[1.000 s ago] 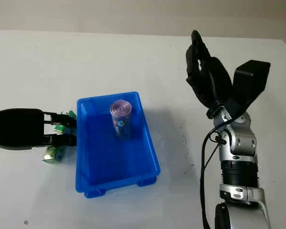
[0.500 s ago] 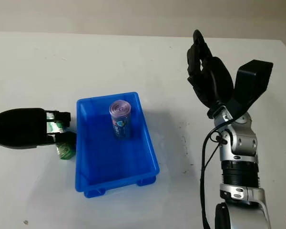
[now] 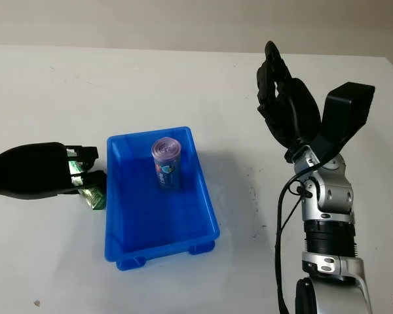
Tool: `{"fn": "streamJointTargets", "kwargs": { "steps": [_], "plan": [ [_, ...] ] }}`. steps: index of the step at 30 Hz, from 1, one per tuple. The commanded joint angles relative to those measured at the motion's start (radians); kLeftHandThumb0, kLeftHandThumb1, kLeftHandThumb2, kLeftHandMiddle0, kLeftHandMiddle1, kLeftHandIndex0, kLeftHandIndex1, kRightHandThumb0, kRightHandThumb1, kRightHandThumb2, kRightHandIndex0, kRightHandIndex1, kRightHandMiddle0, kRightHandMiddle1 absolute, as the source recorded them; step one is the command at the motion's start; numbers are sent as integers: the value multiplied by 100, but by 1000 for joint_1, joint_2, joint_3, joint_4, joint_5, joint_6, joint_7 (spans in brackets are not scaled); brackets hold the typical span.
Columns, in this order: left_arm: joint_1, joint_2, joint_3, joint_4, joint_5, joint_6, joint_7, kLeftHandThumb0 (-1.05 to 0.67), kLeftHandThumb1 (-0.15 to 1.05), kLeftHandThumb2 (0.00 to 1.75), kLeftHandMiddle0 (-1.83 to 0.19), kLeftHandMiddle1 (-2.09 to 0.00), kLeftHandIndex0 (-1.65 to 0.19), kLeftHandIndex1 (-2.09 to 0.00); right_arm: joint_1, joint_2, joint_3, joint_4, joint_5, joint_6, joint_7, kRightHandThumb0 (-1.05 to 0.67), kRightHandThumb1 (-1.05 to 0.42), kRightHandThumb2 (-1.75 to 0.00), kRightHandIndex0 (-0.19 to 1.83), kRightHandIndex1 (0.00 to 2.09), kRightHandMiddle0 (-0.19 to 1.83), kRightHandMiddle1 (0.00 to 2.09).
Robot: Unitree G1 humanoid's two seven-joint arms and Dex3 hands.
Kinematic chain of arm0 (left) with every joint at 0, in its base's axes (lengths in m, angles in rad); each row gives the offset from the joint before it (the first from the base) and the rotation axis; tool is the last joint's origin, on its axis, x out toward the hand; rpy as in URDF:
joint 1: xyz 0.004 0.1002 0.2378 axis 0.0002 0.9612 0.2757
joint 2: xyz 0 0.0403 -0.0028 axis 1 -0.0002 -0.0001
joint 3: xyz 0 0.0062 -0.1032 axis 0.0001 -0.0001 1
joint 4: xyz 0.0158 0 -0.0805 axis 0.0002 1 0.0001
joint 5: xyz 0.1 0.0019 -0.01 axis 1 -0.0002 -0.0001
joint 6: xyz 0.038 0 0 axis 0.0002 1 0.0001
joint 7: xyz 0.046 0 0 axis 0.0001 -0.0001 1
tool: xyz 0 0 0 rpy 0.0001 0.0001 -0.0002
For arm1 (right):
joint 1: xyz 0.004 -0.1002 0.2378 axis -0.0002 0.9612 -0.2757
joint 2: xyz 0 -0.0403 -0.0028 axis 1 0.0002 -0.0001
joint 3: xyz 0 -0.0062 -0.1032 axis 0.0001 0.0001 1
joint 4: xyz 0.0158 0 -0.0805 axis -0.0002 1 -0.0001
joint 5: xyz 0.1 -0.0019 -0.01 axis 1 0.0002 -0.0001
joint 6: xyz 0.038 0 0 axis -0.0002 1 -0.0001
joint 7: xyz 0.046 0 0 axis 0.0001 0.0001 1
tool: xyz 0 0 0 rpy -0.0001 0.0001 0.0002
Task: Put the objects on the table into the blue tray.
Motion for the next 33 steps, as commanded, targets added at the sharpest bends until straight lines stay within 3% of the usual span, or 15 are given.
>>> {"fn": "streamJointTargets", "kwargs": {
  "steps": [1,7,10,12,16,19,21,24,26,28,30,33],
  "plan": [
    [16,36,12,0,22,35,-17,-3,104,10,-66,-209,-43,-209,-10,2,-7,2,11,-1,4,-67,-105,-72,-19,0,-19,0],
    [15,56,47,12,34,110,-54,-8,104,11,-57,-209,-33,-209,-7,2,-1,-6,7,-1,-6,-66,-105,-72,-19,0,-19,0],
    [3,57,59,46,37,140,-48,0,105,15,-68,-209,-44,-209,-6,2,-4,-2,16,-2,3,-66,-105,-72,-19,0,-19,0],
    [-2,55,78,70,21,166,-51,-4,105,17,-66,-209,-43,-209,-4,3,-6,-3,18,-4,4,-67,-105,-72,-19,0,-19,0],
    [-50,60,72,98,69,221,-18,-4,103,10,-39,-209,-21,-209,-1,-1,-2,-9,16,2,5,-66,-105,-73,-19,0,-19,0],
    [-69,50,92,133,45,243,-14,-5,102,7,-35,-209,-17,-207,0,-4,-1,-13,14,4,4,-67,-105,-73,-19,0,-19,0],
    [-75,54,110,116,23,255,-65,-9,100,6,-28,-207,-16,-187,1,-3,-1,-17,12,7,1,-67,-105,-72,-19,0,-19,0],
    [-85,59,132,101,-4,257,-109,-10,96,5,-30,-185,-24,-156,0,-3,1,-20,11,7,-2,-66,-105,-72,-19,0,-19,0],
    [-95,59,145,97,-14,261,-114,-11,96,5,-31,-180,-27,-150,-1,-3,2,-18,12,8,-2,-66,-105,-73,-19,0,-19,0],
    [-105,60,159,88,-25,270,-132,-14,98,6,-26,-187,-22,-150,-3,-2,1,-17,15,11,-1,-66,-105,-72,-19,0,-19,0],
    [-108,63,186,51,-51,279,-171,-15,98,5,-27,-168,-25,-136,-4,-1,1,-15,15,13,0,-66,-105,-72,-19,0,-19,0],
    [-104,66,255,-40,-129,282,-260,-15,95,5,-47,-96,-39,-100,-6,-3,3,-10,13,10,5,-65,-105,-73,-19,0,-19,0]
  ]
}}
